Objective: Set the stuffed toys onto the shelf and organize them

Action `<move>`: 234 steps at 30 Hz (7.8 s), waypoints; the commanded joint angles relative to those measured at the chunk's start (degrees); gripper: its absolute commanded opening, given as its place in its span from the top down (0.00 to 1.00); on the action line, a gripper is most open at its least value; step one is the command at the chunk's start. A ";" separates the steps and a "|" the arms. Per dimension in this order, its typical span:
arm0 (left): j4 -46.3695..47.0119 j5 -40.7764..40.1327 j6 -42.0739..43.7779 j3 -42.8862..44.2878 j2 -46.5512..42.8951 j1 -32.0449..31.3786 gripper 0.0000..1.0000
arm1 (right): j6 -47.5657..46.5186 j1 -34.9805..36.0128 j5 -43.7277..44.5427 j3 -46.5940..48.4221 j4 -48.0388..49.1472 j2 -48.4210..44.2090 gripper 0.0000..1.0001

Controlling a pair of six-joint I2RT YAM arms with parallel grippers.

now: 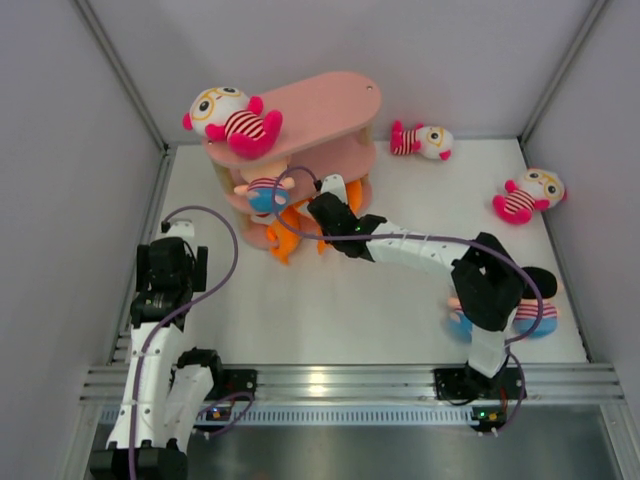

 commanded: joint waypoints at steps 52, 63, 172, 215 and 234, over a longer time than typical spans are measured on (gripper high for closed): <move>-15.15 56.32 -1.13 21.51 3.98 -2.78 0.02 | 39.51 -44.30 0.63 -33.41 -44.41 -53.88 0.07; -15.15 48.58 0.10 21.24 3.80 -2.87 0.02 | 29.26 -44.39 -16.04 -44.75 -25.30 -50.20 0.33; -21.57 73.63 -2.63 39.44 12.06 -2.87 1.00 | -91.80 30.50 -4.49 -21.20 39.44 -25.31 0.85; -21.74 39.71 1.94 34.25 7.93 -2.87 0.01 | -94.51 2.55 4.04 7.54 12.71 -5.91 1.00; -21.83 39.53 2.12 34.34 7.84 -2.87 0.01 | -99.79 3.52 -5.02 3.68 19.75 -4.48 0.73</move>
